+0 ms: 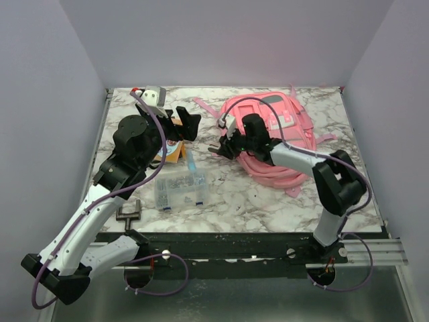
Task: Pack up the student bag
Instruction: Pick up the stationery from the center of the board, then place the stationery in the student bag.
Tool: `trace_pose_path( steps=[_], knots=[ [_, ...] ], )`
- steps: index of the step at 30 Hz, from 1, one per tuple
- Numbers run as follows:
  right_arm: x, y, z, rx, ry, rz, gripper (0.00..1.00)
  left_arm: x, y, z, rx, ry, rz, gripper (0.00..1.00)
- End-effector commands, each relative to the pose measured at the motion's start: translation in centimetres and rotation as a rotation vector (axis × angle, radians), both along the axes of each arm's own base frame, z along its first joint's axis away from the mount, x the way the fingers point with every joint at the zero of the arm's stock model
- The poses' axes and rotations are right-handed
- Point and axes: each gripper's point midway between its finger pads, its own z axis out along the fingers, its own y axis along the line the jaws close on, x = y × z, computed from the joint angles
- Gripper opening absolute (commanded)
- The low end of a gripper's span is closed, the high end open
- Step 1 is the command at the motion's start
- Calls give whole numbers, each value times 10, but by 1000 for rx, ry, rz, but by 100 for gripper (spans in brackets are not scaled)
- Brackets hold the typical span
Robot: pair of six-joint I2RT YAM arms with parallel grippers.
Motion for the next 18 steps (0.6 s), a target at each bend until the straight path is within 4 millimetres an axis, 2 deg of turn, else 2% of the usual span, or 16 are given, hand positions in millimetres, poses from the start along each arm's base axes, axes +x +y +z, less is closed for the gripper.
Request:
trace_pose_path(
  steps=[1,5,8,12,13,18],
  knots=[
    [-6,-26,46,82,13,-228,13,-2,-4,3,-14,10,-28,98],
    [-22,-69,56,65,84,-454,13,-2,-5,3,-16,15,-34,98],
    [-36,-102,62,88,73,-593,14,-4,-7,3,-24,18,-45,98],
    [-51,-146,60,132,91,-759,14,-4,-11,1,-27,29,-60,98],
    [-57,-156,55,139,118,-800,14,-4,-11,1,-28,31,-60,99],
    [-83,-184,42,272,253,-924,14,-5,-13,0,-24,31,-61,98]
  ],
)
